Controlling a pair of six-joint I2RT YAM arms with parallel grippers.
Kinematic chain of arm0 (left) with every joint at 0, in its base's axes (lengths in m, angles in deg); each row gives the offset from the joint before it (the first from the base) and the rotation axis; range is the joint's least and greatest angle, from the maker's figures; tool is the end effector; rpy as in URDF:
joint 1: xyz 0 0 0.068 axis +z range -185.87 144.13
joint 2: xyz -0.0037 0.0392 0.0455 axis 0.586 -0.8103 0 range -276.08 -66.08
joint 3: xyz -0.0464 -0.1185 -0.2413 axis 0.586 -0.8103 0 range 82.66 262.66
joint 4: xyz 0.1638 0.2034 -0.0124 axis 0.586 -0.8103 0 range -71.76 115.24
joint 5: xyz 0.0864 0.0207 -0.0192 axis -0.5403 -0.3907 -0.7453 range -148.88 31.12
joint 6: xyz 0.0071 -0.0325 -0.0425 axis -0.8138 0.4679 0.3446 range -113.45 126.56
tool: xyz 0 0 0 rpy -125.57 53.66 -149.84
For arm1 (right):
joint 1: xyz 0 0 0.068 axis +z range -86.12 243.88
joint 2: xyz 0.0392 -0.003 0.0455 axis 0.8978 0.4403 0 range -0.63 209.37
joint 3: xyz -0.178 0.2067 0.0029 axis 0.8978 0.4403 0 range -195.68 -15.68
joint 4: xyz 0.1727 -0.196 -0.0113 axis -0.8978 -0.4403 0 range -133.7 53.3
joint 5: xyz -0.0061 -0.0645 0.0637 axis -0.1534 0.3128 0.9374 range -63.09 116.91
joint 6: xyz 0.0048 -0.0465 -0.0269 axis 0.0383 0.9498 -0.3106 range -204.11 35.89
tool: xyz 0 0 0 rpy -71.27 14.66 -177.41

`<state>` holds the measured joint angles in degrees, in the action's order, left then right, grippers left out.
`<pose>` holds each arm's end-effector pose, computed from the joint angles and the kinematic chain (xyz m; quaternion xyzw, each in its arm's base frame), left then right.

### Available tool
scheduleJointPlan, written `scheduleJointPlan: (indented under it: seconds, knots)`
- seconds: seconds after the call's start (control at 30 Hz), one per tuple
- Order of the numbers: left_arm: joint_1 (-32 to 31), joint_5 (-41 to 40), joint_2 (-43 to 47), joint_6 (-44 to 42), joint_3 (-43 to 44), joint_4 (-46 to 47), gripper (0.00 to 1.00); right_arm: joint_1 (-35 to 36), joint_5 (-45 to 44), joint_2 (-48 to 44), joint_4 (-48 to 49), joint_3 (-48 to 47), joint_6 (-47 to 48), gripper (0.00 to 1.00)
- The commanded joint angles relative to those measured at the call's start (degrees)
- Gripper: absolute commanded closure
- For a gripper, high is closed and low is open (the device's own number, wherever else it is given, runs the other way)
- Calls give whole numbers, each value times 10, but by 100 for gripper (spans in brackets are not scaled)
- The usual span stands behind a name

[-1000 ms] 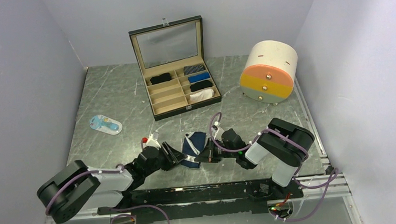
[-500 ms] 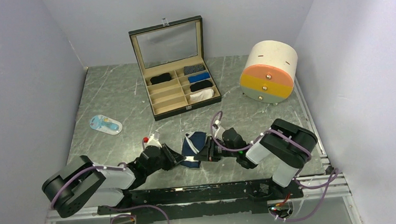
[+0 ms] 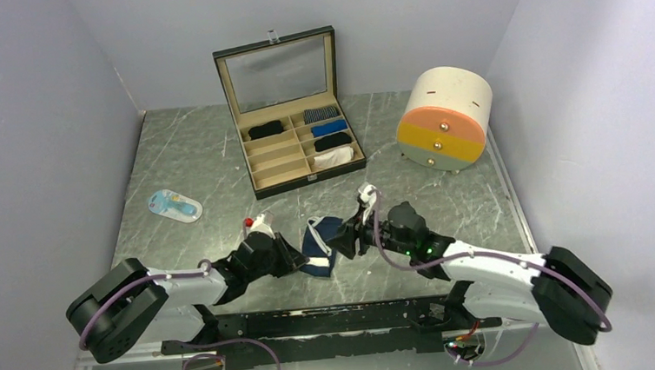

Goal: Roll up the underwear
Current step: Roll the underwear to the center of the board.

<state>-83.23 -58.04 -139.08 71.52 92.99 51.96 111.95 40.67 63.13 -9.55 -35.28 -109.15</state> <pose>0.1333 -0.1454 0.1114 -0.1331 0.8808 -0.3810 0.2476 0.1438 0.1727 0.1908 -0.2292 0.7679 0.4290 0.4169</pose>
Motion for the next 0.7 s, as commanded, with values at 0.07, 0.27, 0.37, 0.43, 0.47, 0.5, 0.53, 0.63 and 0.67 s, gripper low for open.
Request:
scheduleJointPlan:
  seconds: [0.07, 0.27, 0.37, 0.43, 0.47, 0.5, 0.53, 0.63, 0.67]
  knots:
    - [-1, -15, -28, -54, -23, -168, 86, 88, 4, -55, -20, -5, 433, 44]
    - [-1, -14, -39, -66, -12, -175, 86, 265, -176, 55, -38, -26, 605, 47]
    - [-2, 4, -51, -64, -12, -159, 87, 303, -243, 120, -9, -34, 625, 46]
    - [-1, 5, -55, -60, -18, -144, 87, 317, -270, 143, 9, -35, 641, 45]
    - [-1, 3, -59, -60, -20, -142, 87, 322, -281, 150, 26, -31, 649, 45]
    - [-1, 3, -64, -61, -19, -141, 87, 325, -286, 155, 43, -26, 657, 44]
    - [-2, 5, -68, -62, -19, -140, 87, 326, -286, 160, 55, -23, 663, 44]
    - [-1, 7, -75, -64, -25, -134, 88, 326, -296, 183, 62, -26, 671, 43]
    - [-2, 7, -74, -62, -29, -132, 88, 327, -304, 191, 68, -27, 673, 43]
